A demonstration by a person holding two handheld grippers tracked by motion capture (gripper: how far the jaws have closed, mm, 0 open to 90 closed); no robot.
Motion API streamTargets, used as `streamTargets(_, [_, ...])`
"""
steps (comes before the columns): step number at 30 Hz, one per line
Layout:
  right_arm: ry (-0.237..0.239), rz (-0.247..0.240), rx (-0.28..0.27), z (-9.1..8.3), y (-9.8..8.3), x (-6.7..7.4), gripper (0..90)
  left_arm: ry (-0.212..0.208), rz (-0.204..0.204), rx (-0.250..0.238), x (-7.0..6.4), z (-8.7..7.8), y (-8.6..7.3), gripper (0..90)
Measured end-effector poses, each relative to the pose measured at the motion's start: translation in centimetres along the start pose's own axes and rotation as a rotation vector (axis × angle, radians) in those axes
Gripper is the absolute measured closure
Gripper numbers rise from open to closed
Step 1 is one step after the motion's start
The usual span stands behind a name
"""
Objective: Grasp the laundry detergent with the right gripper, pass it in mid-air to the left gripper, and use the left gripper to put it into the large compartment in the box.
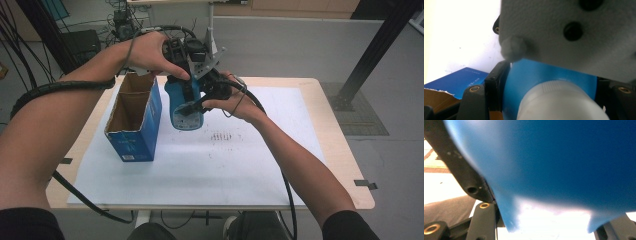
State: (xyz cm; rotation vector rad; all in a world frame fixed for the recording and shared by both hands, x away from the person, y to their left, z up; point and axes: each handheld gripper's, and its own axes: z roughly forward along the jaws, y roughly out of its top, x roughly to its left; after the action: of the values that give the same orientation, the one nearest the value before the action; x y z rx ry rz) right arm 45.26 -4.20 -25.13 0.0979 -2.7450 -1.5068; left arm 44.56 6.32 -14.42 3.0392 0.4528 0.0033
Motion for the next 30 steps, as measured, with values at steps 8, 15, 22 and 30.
streamTargets(8, [0.009, 0.004, -0.005, 0.01, 0.05, -0.01, 43.4, 0.001, 0.0, -0.004, -0.02, -0.07, -0.04, 34.0])
streamTargets(15, [0.008, 0.004, -0.003, 0.04, 0.03, -0.03, 43.2, 0.002, -0.001, -0.007, -0.01, -0.06, -0.11, 34.0])
streamTargets(22, [0.006, 0.003, -0.006, 0.06, 0.03, -0.09, 43.0, 0.004, -0.002, -0.006, -0.01, -0.04, -0.15, 34.1])
streamTargets(30, [0.009, 0.005, -0.008, 0.12, 0.0, -0.13, 42.8, 0.007, -0.002, -0.009, 0.0, -0.04, -0.18, 34.2])
